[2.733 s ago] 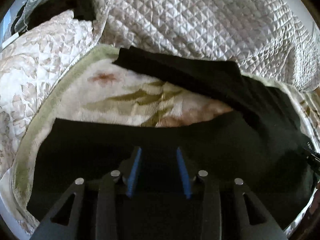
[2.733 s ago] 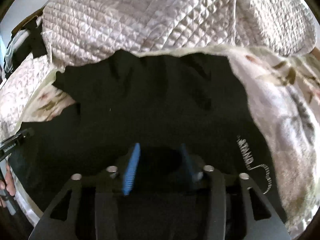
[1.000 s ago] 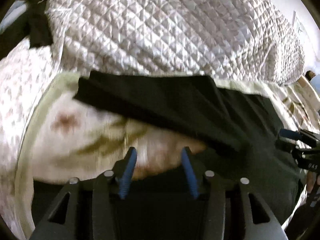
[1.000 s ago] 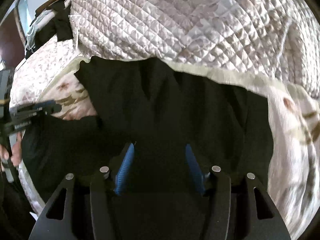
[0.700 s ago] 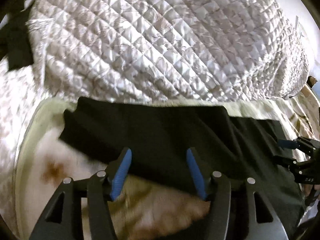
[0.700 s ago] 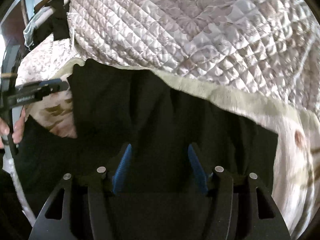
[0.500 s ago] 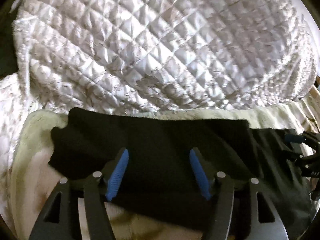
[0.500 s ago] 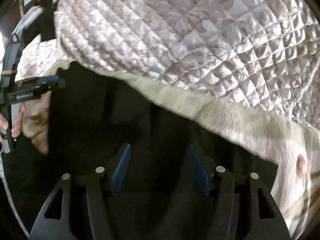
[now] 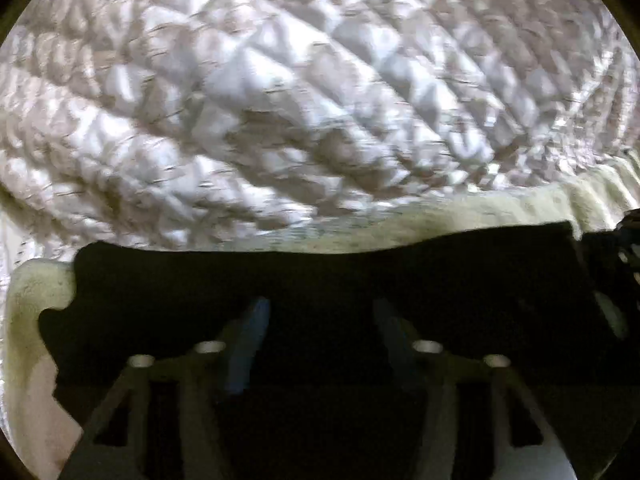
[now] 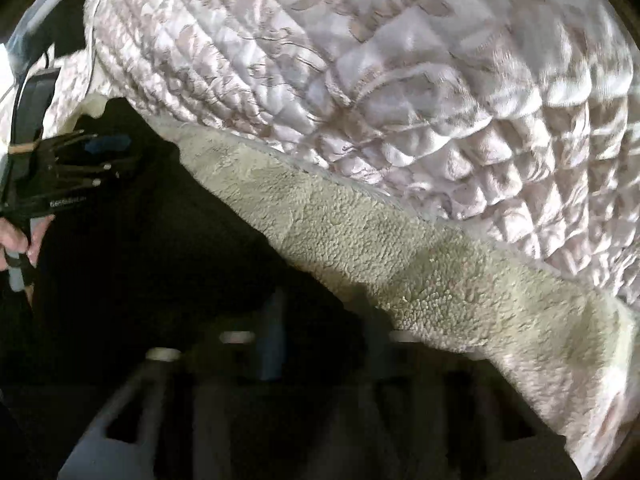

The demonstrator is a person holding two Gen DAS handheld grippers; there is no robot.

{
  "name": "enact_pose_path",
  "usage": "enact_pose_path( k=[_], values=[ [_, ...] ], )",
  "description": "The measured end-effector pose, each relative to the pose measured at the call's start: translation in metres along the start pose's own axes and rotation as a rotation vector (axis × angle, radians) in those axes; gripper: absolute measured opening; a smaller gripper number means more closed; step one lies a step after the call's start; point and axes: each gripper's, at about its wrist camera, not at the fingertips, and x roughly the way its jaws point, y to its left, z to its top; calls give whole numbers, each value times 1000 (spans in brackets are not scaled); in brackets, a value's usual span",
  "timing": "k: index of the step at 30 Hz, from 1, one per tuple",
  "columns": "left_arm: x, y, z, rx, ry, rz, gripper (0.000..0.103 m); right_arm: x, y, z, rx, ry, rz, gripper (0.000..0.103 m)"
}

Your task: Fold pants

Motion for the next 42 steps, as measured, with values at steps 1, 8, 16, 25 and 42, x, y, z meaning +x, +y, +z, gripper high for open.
enact_pose_path(
  k=[1,8,16,25,42],
  values=[
    [-2,-6,0,23,-5,14,13,-2,6,-1,-18,-4,-27,8],
    [-55,-6,-8,-27,-75,4,4,-69,34,-16,-9,-144,-36,8],
    [-196,3,-70,-162,-229,-77,4,-180,95,-89,0,-276,20,8],
    [-234,-8,-198,-252,-93,-113,4,-167,144,-227,234,-95,114,8],
    [-230,-24,-187,-207,-65,-89,45,-187,119,-296,696,-181,226,36]
  ],
)
